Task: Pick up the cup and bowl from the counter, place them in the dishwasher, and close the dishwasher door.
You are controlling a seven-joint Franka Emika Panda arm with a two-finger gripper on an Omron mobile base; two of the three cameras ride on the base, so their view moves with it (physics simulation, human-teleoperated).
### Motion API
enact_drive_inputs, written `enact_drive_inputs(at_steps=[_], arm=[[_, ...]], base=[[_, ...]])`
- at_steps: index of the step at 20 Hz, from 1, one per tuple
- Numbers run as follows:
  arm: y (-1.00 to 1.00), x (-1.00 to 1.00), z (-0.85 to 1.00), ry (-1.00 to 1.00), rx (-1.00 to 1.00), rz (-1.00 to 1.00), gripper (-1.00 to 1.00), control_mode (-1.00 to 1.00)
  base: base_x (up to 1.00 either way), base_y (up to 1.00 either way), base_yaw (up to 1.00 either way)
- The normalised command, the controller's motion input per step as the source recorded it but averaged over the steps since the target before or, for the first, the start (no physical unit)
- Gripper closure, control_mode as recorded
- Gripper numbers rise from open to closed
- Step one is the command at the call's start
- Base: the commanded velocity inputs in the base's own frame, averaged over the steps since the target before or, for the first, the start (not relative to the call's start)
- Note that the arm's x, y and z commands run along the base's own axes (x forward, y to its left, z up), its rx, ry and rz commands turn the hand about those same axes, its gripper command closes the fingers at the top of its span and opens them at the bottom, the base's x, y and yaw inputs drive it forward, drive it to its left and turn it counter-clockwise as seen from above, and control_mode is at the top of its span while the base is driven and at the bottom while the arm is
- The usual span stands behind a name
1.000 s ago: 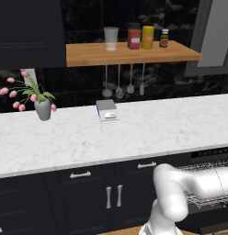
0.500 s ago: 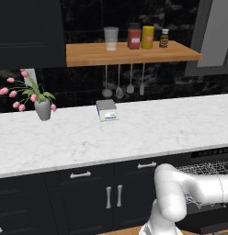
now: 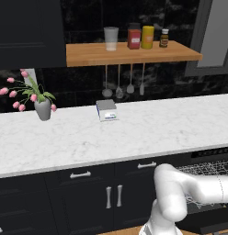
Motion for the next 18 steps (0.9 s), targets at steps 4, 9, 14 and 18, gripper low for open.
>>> enact_drive_inputs(at_steps=[4, 9, 14, 18], arm=[[-0.07, 0.00, -0.71, -0.06, 0.00, 0.00, -1.00, -1.00], [-0.31, 0.00, -0.96, -0.08, 0.00, 0.00, -1.00, -1.00], [-0.25, 0.00, -0.79, -0.08, 0.00, 0.00, -1.00, -1.00], [-0.01, 0.51, -0.25, 0.00, -0.05, 0.00, -1.00, -1.00]], base=[[0.00, 0.00, 0.00], [0.00, 0.00, 0.00], [0.00, 0.00, 0.00], [0.00, 0.00, 0.00]])
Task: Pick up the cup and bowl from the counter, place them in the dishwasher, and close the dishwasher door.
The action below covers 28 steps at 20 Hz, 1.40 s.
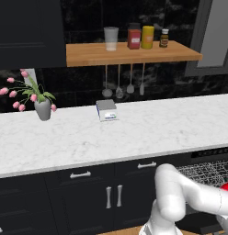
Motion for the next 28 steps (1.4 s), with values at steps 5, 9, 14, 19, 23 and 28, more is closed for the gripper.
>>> enact_drive_inputs(at_steps=[5, 9, 14, 19, 23, 28], arm=[[-0.15, 0.44, -0.23, 0.16, -0.08, 0.00, -1.00, -1.00], [-0.41, 0.12, -0.04, 0.14, -0.01, 0.00, -1.00, -1.00], [-0.47, 0.00, -0.13, 0.03, 0.00, 0.00, -1.00, -1.00], [-0.61, -0.10, -0.31, 0.06, 0.00, -0.02, -1.00, -1.00], [-0.68, -0.50, -0.37, 0.07, 0.00, 0.00, -1.00, -1.00], [-0.48, -0.55, -0.74, 0.06, 0.00, 0.03, -1.00, -1.00]], base=[[0.00, 0.00, 0.00], [0.00, 0.00, 0.00], [0.00, 0.00, 0.00], [0.00, 0.00, 0.00], [0.00, 0.00, 0.00], [0.00, 0.00, 0.00]])
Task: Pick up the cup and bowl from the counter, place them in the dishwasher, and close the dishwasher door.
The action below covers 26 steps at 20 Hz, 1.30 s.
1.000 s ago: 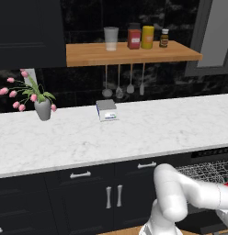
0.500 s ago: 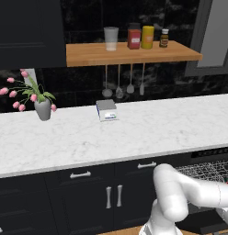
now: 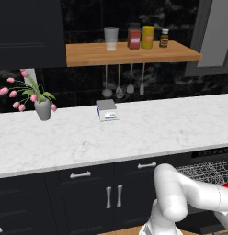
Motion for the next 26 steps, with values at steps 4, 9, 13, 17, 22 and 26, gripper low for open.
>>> enact_drive_inputs(at_steps=[4, 9, 13, 17, 22, 26], arm=[[-0.02, -0.21, -0.91, 0.00, 0.00, 0.22, -1.00, -1.00], [0.00, -0.03, -0.92, -0.03, 0.00, 0.33, -1.00, -1.00], [0.04, 0.02, -0.65, -0.15, 0.01, 0.34, -1.00, -1.00], [0.09, 0.24, -0.41, -0.23, 0.03, 0.29, -1.00, -1.00], [0.19, 0.53, -0.10, -0.26, 0.07, 0.20, -1.00, -1.00], [0.43, 0.72, 0.07, -0.28, 0.08, 0.05, -1.00, -1.00]], base=[[0.00, 0.00, 0.00], [0.00, 0.00, 0.00], [0.00, 0.00, 0.00], [0.00, 0.00, 0.00], [0.00, 0.00, 0.00], [0.00, 0.00, 0.00]])
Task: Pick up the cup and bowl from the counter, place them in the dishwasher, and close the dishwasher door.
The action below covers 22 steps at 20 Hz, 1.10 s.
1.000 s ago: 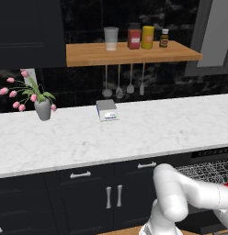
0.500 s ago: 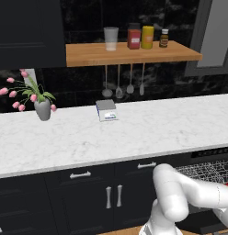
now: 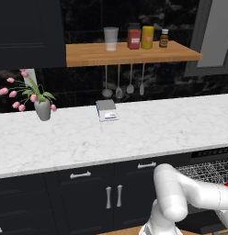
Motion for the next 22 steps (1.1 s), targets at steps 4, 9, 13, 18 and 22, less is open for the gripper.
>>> enact_drive_inputs(at_steps=[4, 9, 13, 18, 22], arm=[[0.52, 0.65, 0.29, -0.37, 0.13, 0.04, -1.00, -1.00], [0.48, 0.72, 0.34, -0.31, 0.08, 0.01, -1.00, -1.00], [0.40, 0.93, 0.21, -0.21, 0.00, 0.01, -1.00, -1.00], [0.28, 1.00, 0.24, -0.11, 0.00, 0.05, -1.00, -1.00], [0.18, 1.00, 0.15, -0.07, 0.00, 0.05, -1.00, -1.00]], base=[[0.00, 0.00, 0.00], [0.00, 0.00, 0.00], [0.00, 0.00, 0.00], [0.00, 0.00, 0.00], [0.00, 0.00, 0.00]])
